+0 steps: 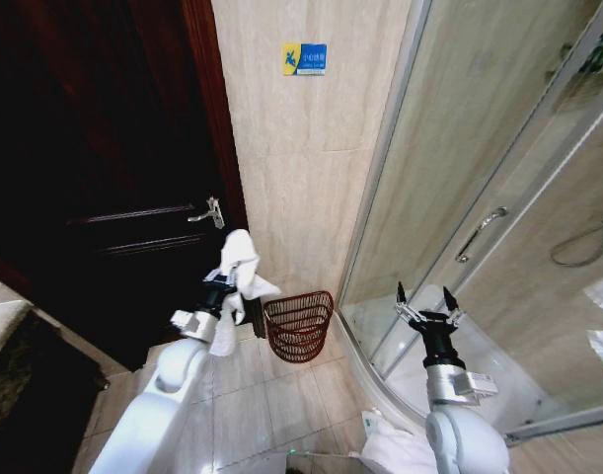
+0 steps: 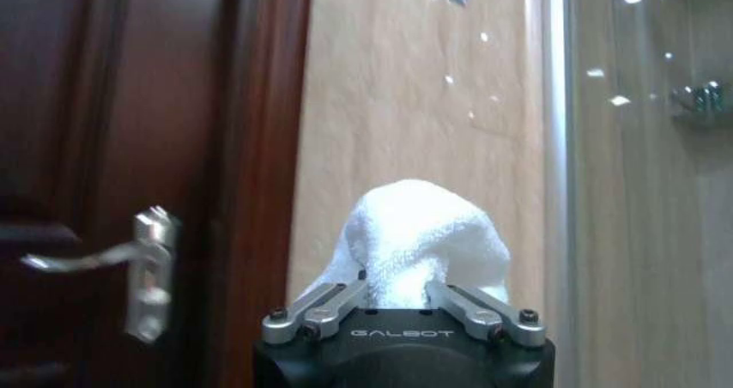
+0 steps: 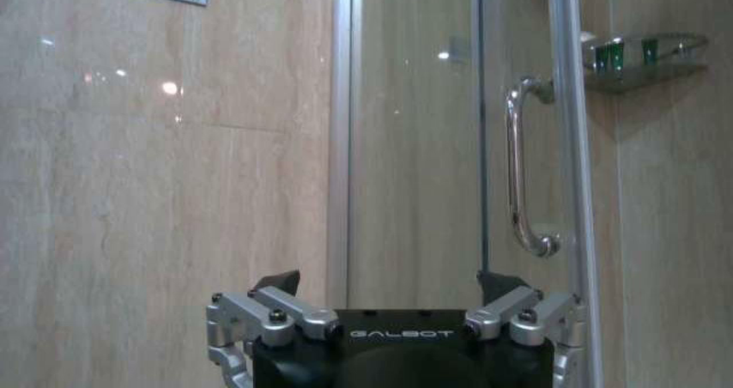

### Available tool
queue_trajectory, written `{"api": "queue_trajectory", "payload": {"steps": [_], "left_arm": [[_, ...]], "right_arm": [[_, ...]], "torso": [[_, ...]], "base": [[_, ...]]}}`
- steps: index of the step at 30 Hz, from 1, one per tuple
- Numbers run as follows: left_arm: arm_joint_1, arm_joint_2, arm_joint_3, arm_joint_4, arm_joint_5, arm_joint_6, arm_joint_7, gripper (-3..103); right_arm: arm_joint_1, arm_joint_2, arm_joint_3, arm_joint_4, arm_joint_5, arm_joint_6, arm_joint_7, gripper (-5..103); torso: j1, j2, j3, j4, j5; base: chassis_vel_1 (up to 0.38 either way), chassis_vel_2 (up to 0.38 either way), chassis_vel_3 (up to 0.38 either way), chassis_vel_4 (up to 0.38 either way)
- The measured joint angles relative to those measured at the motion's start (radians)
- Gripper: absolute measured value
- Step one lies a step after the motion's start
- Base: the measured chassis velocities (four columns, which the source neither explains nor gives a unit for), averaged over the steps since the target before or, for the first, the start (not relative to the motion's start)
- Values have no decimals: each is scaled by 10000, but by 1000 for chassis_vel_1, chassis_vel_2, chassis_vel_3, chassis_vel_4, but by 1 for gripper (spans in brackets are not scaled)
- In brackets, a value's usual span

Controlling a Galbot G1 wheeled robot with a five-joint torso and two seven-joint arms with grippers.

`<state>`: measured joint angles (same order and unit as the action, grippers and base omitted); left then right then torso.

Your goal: Discard the used towel into the hamper.

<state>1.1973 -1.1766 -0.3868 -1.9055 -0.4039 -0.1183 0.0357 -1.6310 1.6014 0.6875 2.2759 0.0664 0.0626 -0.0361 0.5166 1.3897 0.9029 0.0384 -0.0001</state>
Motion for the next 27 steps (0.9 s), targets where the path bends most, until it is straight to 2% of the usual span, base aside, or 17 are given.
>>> {"api": "queue_trajectory", "payload": {"steps": [1, 5, 6, 9, 10, 13, 14, 17, 18, 22, 27], "left_arm": [[0, 0, 0, 0, 0, 0, 0, 7], [-1837, -86, 1052, 1784, 0, -89, -4, 7], [-1837, -86, 1052, 1784, 0, -89, -4, 7], [-2965, -147, 1907, 3081, -53, -380, 21, 7], [-2965, -147, 1907, 3081, -53, -380, 21, 7], [-3889, -410, 2738, 4222, -314, -674, 62, 7], [-3889, -410, 2738, 4222, -314, -674, 62, 7], [-4825, -812, 3410, 5718, -394, -836, 152, 7], [-4825, -812, 3410, 5718, -394, -836, 152, 7], [-5586, -1436, 3808, 7572, -307, -1176, 284, 7], [-5646, -1843, 3776, 8273, -41, -1394, 348, 7]], "right_arm": [[0, 0, 0, 0, 0, 0, 0, 100], [-45, -46, 126, -17, -13, 4, 76, 100], [-45, -46, 126, -17, -13, 4, 76, 100], [-108, -63, 157, 25, -6, 9, 90, 100], [-108, -63, 157, 25, -6, 9, 90, 100], [-80, -59, 115, 53, -40, 14, 90, 100], [-80, -59, 115, 53, -40, 14, 90, 100], [-50, -59, 91, 128, -79, -1, 101, 100], [-50, -59, 91, 128, -79, -1, 101, 100], [-107, -107, 159, 287, -70, -29, 117, 100], [-130, -136, 228, 371, -11, -28, 118, 100]], "torso": [[0, 0, 0, 0, 0], [1, 0, 0, -6, 1], [1, 0, 0, -6, 1], [1, 0, 0, -4, 2], [1, 0, 0, -4, 2], [1, 0, -1, -3, 3], [1, 0, -1, -3, 3], [1, 0, 0, -3, 4], [1, 0, 0, -3, 4], [2, 1, 0, -4, 2], [1, 1, 0, -5, 1]], "base": [[0, 0, 0, 0], [0, 0, 0, 0], [0, 0, 0, 0], [0, 0, 0, 0], [0, 0, 0, 0], [0, 0, 0, 0], [0, 0, 0, 0], [0, 0, 0, 0], [0, 0, 0, 0], [0, 0, 0, 0], [0, 0, 0, 0]]}}
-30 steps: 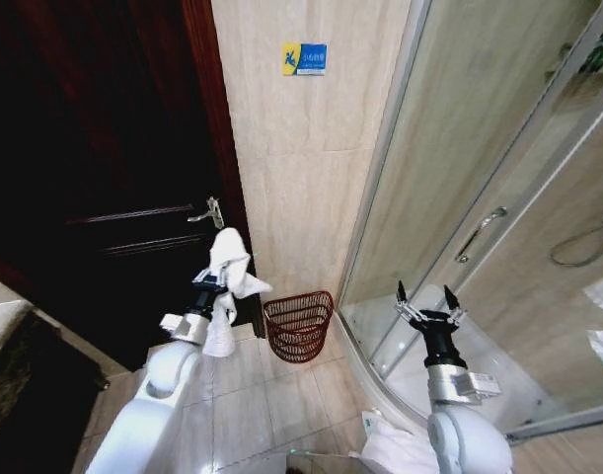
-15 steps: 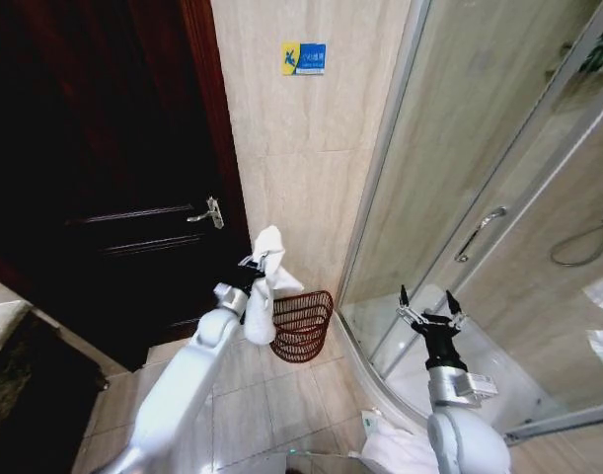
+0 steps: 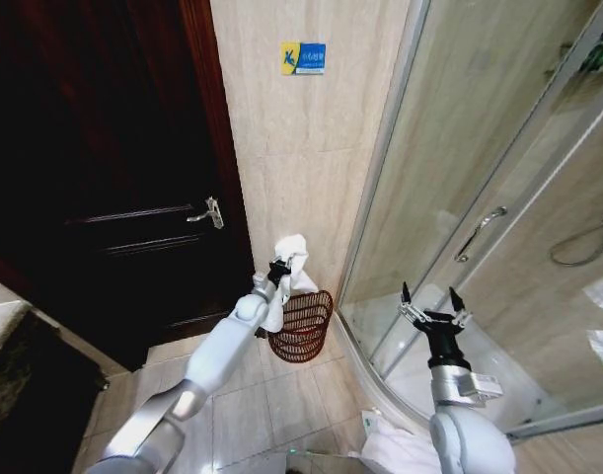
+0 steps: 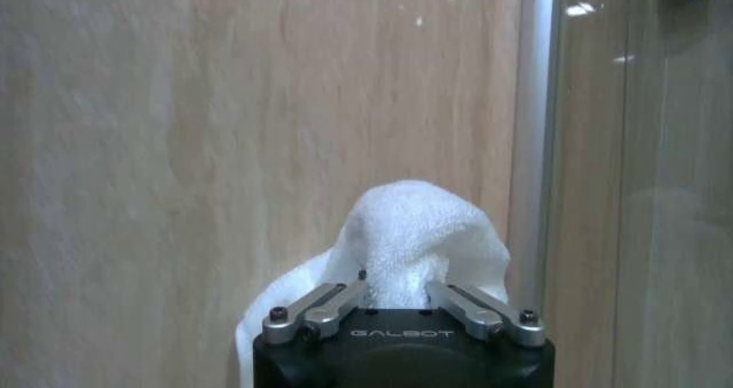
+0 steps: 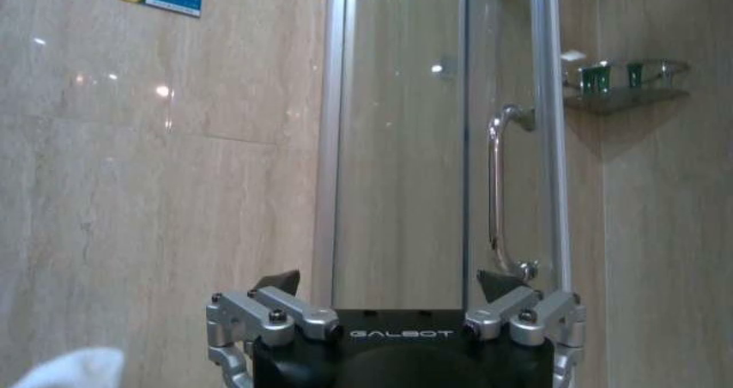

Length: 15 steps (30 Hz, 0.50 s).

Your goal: Discard the used towel into the hamper.

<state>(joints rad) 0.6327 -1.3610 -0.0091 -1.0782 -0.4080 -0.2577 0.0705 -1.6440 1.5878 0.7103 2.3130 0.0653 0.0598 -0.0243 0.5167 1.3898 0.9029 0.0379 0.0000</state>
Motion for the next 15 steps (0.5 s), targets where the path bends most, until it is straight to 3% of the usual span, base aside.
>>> {"api": "queue_trajectory", "payload": {"steps": [8, 15], "left_arm": [[505, 62, -265, -652, 117, 265, -3, 7], [762, 147, -397, -1046, 225, 356, -131, 7]], "right_arm": [[73, 44, -48, -163, -59, 24, 1, 100], [74, 45, -93, -231, -75, 47, -10, 100]], "torso": [[-5, -5, -7, 3, 2], [-155, -334, -181, 3, 2]], "base": [[0, 0, 0, 0], [0, 0, 0, 0]]}}
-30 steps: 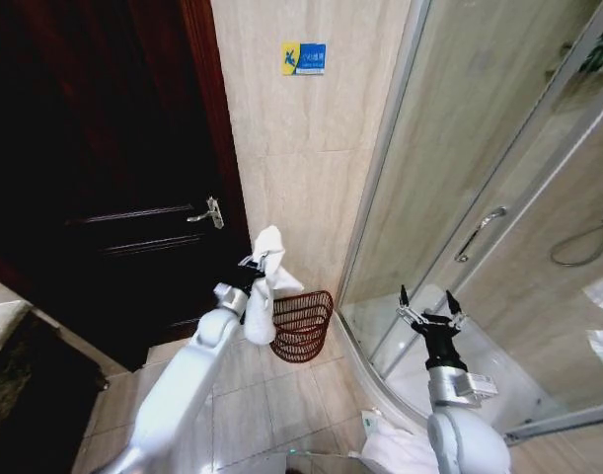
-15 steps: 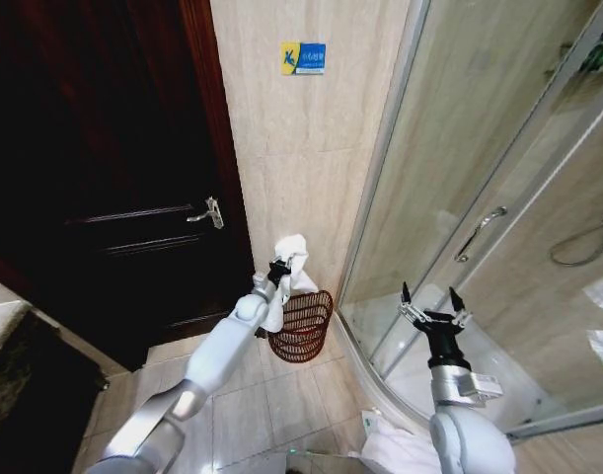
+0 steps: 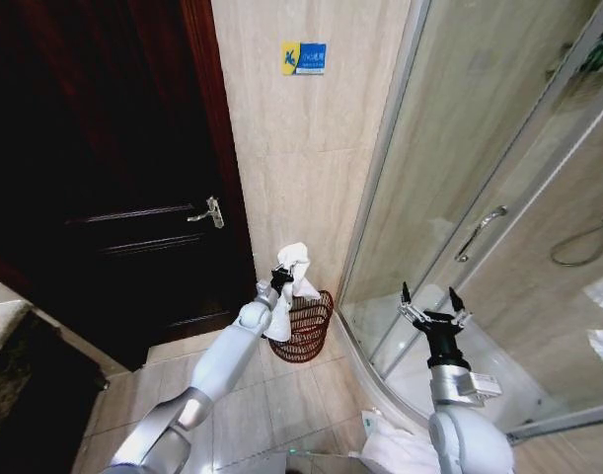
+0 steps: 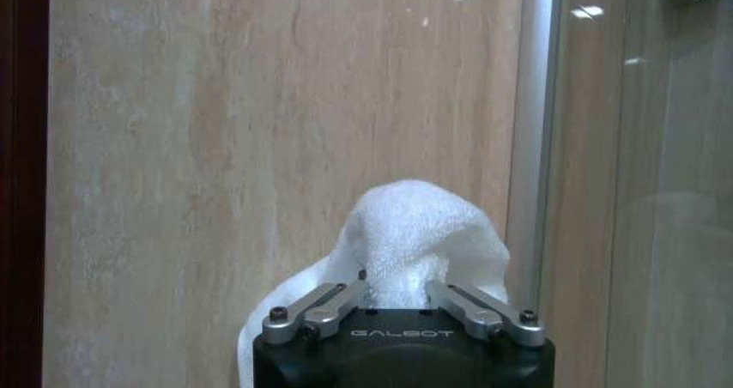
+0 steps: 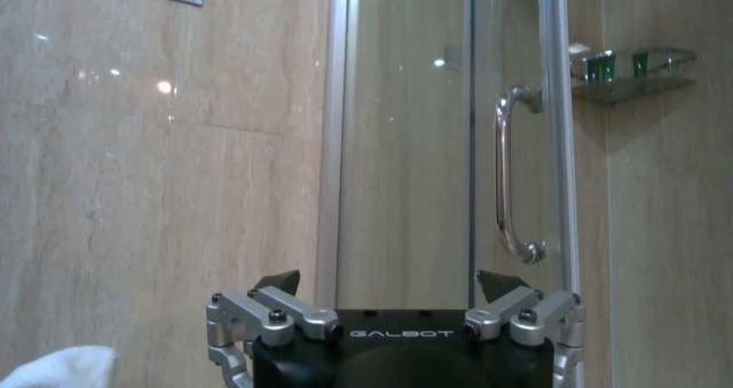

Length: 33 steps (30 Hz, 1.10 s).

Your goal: Discard the used towel into the hamper.

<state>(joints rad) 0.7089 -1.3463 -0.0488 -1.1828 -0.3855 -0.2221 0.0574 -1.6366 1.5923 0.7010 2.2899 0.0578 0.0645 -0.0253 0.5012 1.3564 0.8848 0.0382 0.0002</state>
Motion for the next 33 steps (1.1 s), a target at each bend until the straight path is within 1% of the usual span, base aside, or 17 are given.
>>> {"api": "queue_trajectory", "payload": {"steps": [3, 4, 7, 8, 11, 12, 20, 24, 31, 33], "left_arm": [[170, 24, -53, -211, 16, 34, -37, 7], [170, 24, -53, -211, 16, 34, -37, 7], [312, 76, -145, -426, 18, 78, -54, 7], [312, 76, -145, -426, 18, 78, -54, 7], [360, 129, -181, -498, 18, 100, -68, 7], [360, 129, -181, -498, 18, 100, -68, 7], [436, 203, -215, -630, 24, 157, -91, 7], [476, 233, -242, -726, 24, 183, -98, 7], [502, 316, -265, -905, -4, 283, -109, 7], [503, 317, -266, -906, -4, 284, -110, 7]], "right_arm": [[-11, 0, 6, -30, 0, 11, -11, 100], [-11, 0, 6, -30, 0, 11, -11, 100], [-9, 1, -9, -79, 1, 23, -36, 100], [-9, 1, -9, -79, 1, 23, -36, 100], [17, 2, -25, -158, 2, 43, -62, 100], [17, 2, -25, -158, 2, 43, -62, 100], [19, -29, -7, -207, 32, 45, -83, 100], [33, -34, -8, -241, 33, 45, -95, 100], [69, -3, -79, -254, 16, 30, -105, 100], [69, -4, -80, -254, 14, 28, -105, 100]], "torso": [[-108, -231, -124, -1, 0], [-108, -231, -124, -1, 0], [-221, -481, -261, 0, -1], [-221, -481, -261, 0, -1], [-339, -743, -402, 0, -1], [-339, -743, -402, 0, -1], [-579, -1265, -686, -1, -2], [-651, -1424, -773, 0, -2], [-877, -1909, -1030, -1, -2], [-905, -1972, -1067, -1, -2]], "base": [[0, 0, 0, 0], [0, 0, 0, 0], [0, 0, 0, 0], [0, 0, 0, 0], [0, 0, 0, 0], [0, 0, 0, 0], [0, 0, 0, 0], [0, 0, 0, 0], [0, 0, 0, 0], [0, 0, 0, 0]]}}
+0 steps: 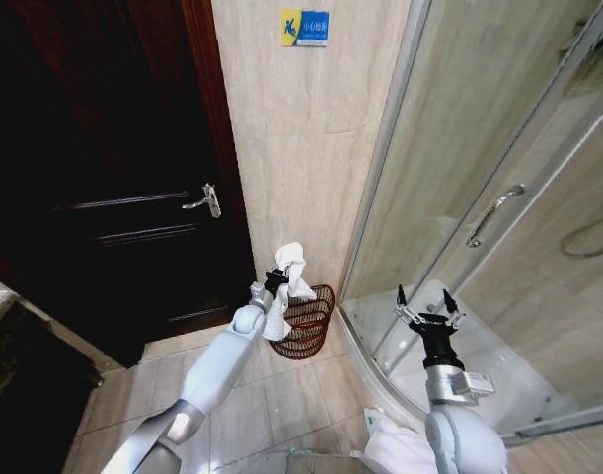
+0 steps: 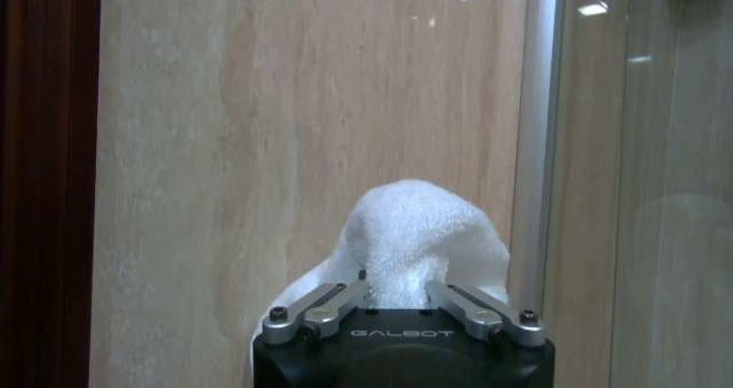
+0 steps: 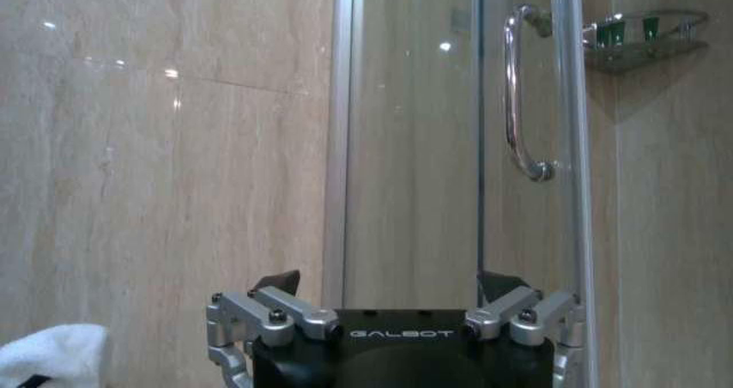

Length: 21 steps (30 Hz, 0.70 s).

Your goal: Discard the used towel into the hamper.

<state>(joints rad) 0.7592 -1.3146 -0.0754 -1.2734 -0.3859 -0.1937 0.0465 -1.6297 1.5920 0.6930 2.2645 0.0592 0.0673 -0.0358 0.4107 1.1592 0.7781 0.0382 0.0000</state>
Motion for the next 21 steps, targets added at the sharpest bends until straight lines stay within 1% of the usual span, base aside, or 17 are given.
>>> {"api": "queue_trajectory", "payload": {"steps": [6, 7, 10, 12, 13, 15, 17, 21], "left_arm": [[39, -13, -3, -30, -3, 3, -4, 7], [39, -13, -3, -30, -3, 3, -4, 7], [44, -54, -5, -88, -3, 12, -21, 7], [48, -54, -6, -119, -4, 19, -35, 7], [61, -47, -2, -190, -12, 33, -68, 7], [70, -37, 3, -230, -17, 41, -79, 7], [158, 16, 16, -423, -28, 63, -95, 7], [268, 23, -23, -562, -27, 68, -98, 7]], "right_arm": [[34, -1, 10, -27, -3, -9, 0, 100], [34, -1, 10, -27, -3, -9, 0, 100], [113, -16, 41, -59, 6, -38, 23, 100], [116, -18, 52, -60, 6, -41, 29, 100], [106, -12, 60, -57, 7, -44, 31, 100], [93, -8, 61, -50, 7, -45, 32, 100], [56, 11, 59, -25, 6, -45, 33, 100], [97, -3, 39, -25, 0, -57, 35, 100]], "torso": [[-149, -336, -186, 0, 0], [-149, -336, -186, 0, 0], [-244, -552, -307, 0, 0], [-264, -594, -328, 0, 0], [-302, -676, -374, 0, 0], [-318, -712, -393, 0, 0], [-397, -891, -494, 0, 0], [-487, -1085, -598, 0, 0]], "base": [[0, 0, 0, 0], [0, 0, 0, 0], [0, 0, 0, 0], [0, 0, 0, 0], [0, 0, 0, 0], [0, 0, 0, 0], [0, 0, 0, 0], [0, 0, 0, 0]]}}
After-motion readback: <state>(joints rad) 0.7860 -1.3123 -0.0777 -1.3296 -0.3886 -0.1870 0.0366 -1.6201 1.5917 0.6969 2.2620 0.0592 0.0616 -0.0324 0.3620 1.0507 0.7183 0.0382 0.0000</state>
